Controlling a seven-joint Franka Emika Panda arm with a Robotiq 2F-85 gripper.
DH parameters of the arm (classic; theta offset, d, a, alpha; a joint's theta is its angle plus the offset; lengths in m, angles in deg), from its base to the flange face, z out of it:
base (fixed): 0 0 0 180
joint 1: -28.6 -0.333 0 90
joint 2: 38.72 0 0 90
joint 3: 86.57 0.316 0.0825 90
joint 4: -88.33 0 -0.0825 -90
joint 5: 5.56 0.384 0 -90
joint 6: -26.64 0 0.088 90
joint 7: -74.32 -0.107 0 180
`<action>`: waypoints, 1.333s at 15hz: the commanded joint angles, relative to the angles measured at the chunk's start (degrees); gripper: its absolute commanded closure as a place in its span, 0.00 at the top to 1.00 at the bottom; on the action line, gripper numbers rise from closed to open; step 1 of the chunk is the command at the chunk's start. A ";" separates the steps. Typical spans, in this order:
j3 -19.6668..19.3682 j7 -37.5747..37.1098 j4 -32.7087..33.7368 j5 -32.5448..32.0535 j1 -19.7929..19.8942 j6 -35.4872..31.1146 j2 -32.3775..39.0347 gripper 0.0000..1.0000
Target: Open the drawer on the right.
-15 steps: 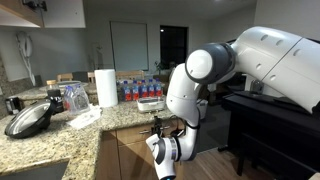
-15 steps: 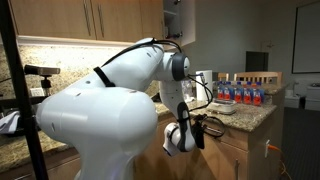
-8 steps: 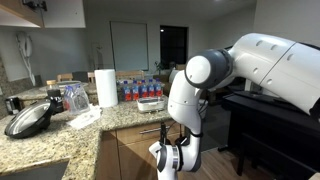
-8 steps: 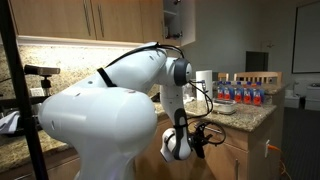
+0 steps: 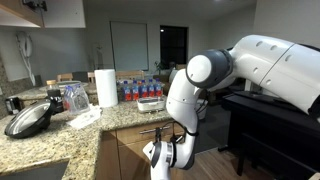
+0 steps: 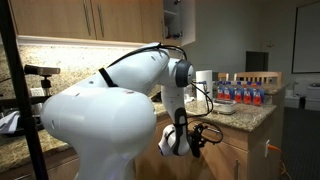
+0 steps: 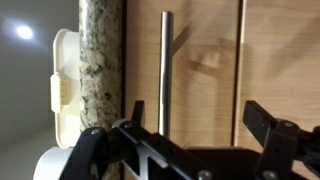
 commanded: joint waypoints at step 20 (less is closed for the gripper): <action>0.68 4.47 0.88 0.47 0.91 -2.15 -1.38 0.07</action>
